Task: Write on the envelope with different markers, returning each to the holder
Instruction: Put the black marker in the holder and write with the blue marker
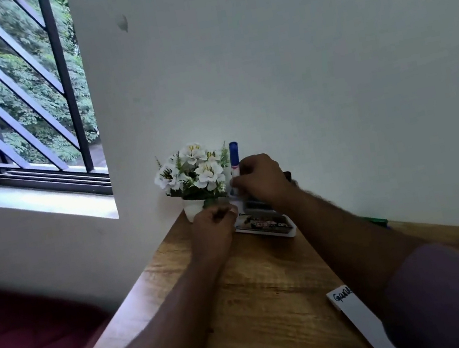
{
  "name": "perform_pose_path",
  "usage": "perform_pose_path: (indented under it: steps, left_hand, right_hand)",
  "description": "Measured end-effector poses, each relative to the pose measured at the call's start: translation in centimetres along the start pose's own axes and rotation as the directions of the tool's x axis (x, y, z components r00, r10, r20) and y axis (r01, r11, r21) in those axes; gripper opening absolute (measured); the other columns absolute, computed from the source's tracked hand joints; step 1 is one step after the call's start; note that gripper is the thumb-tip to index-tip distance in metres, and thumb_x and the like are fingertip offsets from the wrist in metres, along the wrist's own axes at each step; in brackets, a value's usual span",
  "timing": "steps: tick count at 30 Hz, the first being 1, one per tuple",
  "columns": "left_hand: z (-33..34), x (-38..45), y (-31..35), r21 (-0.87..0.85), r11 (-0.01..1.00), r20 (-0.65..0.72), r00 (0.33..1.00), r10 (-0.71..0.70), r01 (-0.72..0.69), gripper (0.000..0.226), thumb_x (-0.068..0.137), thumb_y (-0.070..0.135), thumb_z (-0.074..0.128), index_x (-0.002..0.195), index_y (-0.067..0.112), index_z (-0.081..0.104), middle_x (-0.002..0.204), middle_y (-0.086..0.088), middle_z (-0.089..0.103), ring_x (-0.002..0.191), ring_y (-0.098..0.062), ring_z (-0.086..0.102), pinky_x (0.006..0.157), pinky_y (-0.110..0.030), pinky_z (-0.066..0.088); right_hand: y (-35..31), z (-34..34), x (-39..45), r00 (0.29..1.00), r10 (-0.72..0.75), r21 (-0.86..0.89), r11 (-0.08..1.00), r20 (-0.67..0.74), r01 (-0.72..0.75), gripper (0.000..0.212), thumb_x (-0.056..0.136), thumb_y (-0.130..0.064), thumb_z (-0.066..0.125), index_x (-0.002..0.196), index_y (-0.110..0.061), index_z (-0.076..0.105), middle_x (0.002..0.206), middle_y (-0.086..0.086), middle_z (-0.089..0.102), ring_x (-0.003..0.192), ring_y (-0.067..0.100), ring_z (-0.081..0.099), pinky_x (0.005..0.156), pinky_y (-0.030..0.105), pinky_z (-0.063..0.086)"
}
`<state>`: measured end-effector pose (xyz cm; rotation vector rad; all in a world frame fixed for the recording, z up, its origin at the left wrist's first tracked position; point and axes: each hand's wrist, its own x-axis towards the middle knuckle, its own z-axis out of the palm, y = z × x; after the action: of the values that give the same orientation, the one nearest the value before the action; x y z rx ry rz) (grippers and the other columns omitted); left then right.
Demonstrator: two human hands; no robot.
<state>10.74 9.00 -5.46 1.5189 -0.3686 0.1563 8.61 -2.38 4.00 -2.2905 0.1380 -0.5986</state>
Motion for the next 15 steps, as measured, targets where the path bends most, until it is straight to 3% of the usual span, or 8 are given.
perform_pose_path:
  steps: [2, 5, 7, 11, 15]
  left_hand:
    - [0.1, 0.1, 0.0, 0.016, 1.0, 0.022, 1.0, -0.001, 0.0, 0.011, 0.084, 0.014, 0.065, 0.083, 0.022, 0.073, 0.081, 0.002, 0.071, 0.08, -0.019, 0.067, 0.08, -0.044, 0.056]
    - [0.0, 0.0, 0.1, 0.047, 0.999, 0.019, 1.0, 0.013, -0.014, 0.009, 0.084, 0.013, 0.066, 0.087, 0.015, 0.074, 0.083, -0.001, 0.071, 0.082, -0.019, 0.067, 0.08, -0.047, 0.056]
    - [0.0, -0.2, 0.3, 0.066, 0.997, 0.022, 0.999, 0.025, -0.027, 0.01, 0.083, 0.014, 0.066, 0.089, 0.015, 0.075, 0.082, -0.002, 0.072, 0.079, -0.019, 0.068, 0.078, -0.048, 0.057]
    - [0.4, -1.0, 1.0, 0.142, 0.984, 0.091, 0.991, 0.097, -0.11, 0.013, 0.084, 0.017, 0.065, 0.093, 0.017, 0.075, 0.082, 0.001, 0.073, 0.074, -0.013, 0.067, 0.072, -0.04, 0.058]
    - [2.1, -2.4, 2.1, 0.103, 0.984, 0.151, 0.98, 0.13, -0.146, 0.013, 0.083, 0.017, 0.067, 0.095, 0.017, 0.075, 0.084, 0.005, 0.073, 0.076, 0.0, 0.066, 0.071, -0.024, 0.055]
  right_hand:
    - [0.3, 0.0, 0.2, 0.997, 0.056, 0.024, 0.998, 0.048, -0.057, 0.032, 0.07, -0.001, 0.075, 0.101, -0.003, 0.068, 0.092, 0.017, 0.072, 0.083, 0.031, 0.069, 0.076, 0.042, 0.057]
    - [-0.1, -0.5, -0.2, 0.993, 0.083, 0.136, 0.986, 0.08, -0.094, 0.046, 0.067, 0.008, 0.077, 0.109, -0.006, 0.062, 0.098, 0.023, 0.07, 0.083, 0.034, 0.069, 0.074, 0.049, 0.059]
    - [-0.7, -1.3, -0.8, 0.998, 0.043, 0.151, 0.987, 0.055, -0.051, 0.041, 0.067, 0.007, 0.078, 0.103, -0.008, 0.064, 0.098, 0.019, 0.069, 0.077, 0.028, 0.067, 0.066, 0.043, 0.059]
    - [-1.4, -4.4, -3.3, 0.993, -0.118, 0.05, 0.992, 0.018, 0.117, 0.025, 0.069, 0.0, 0.08, 0.087, -0.015, 0.07, 0.088, -0.002, 0.07, 0.062, 0.004, 0.065, 0.049, 0.014, 0.051]
    - [0.5, -10.0, -5.9, 0.991, -0.134, -0.001, 0.991, -0.011, 0.134, 0.017, 0.069, -0.002, 0.081, 0.074, -0.016, 0.072, 0.064, -0.01, 0.07, 0.048, 0.0, 0.062, 0.048, 0.015, 0.049]
